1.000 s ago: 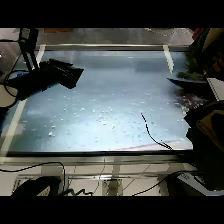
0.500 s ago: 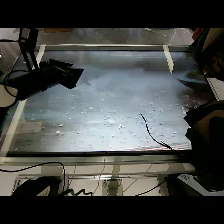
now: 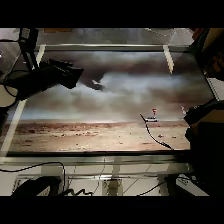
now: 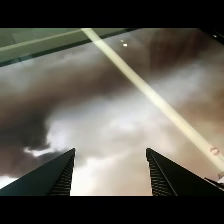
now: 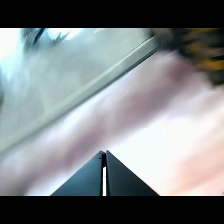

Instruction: Fold the clothes and pants, and hang the long-sleeved shirts on hangers.

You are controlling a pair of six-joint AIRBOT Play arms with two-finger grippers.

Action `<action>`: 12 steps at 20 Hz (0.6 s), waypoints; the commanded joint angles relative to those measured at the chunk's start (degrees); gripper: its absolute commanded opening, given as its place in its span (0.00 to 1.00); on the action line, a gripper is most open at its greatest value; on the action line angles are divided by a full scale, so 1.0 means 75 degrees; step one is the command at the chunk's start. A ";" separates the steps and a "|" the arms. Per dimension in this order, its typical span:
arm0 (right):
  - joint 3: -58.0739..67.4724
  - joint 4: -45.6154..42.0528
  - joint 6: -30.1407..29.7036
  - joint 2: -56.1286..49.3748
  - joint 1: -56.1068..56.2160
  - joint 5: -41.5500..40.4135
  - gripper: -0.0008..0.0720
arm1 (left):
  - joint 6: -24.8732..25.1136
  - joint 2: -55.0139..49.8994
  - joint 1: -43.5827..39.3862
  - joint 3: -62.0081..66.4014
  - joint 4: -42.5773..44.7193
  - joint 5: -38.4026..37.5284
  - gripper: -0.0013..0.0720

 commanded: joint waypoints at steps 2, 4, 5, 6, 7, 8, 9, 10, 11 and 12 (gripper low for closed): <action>-0.0029 -0.0991 -0.1399 -0.0612 0.3022 -0.0073 0.05 | 0.0003 0.0003 0.0009 0.0003 0.0003 0.0003 0.69; -0.0029 -0.1049 -0.1594 -0.0982 0.4051 -0.0067 0.05 | 0.0003 0.0003 0.0009 0.0003 0.0003 0.0003 0.69; -0.0029 -0.1177 -0.1594 -0.1183 0.4520 -0.0058 0.05 | 0.0003 0.0003 0.0009 0.0003 0.0003 0.0003 0.69; -0.0029 -0.1384 -0.1597 -0.1376 0.4911 -0.0020 0.05 | 0.0003 0.0003 0.0009 0.0003 0.0003 0.0003 0.69; -0.0029 -0.1836 -0.1597 -0.1588 0.5298 0.0041 0.05 | 0.0003 0.0003 0.0009 0.0003 0.0003 0.0003 0.69; -0.0029 -0.2407 -0.1591 -0.1795 0.5604 0.0117 0.05 | 0.0003 0.0003 0.0009 0.0003 0.0003 0.0003 0.69; -0.0029 -0.3080 -0.1585 -0.2022 0.5893 0.0242 0.05 | 0.0003 0.0003 0.0009 0.0003 0.0003 0.0003 0.69; -0.0029 -0.3614 -0.1582 -0.2229 0.6085 0.0370 0.05 | 0.0003 0.0003 0.0009 0.0003 0.0003 0.0003 0.69; -0.0029 -0.3908 -0.1582 -0.2451 0.6219 0.0490 0.05 | 0.0003 0.0003 0.0009 0.0003 0.0003 0.0003 0.69; -0.0029 -0.3876 -0.1577 -0.2646 0.6248 0.0562 0.05 | 0.0003 0.0003 0.0009 0.0003 0.0003 0.0003 0.69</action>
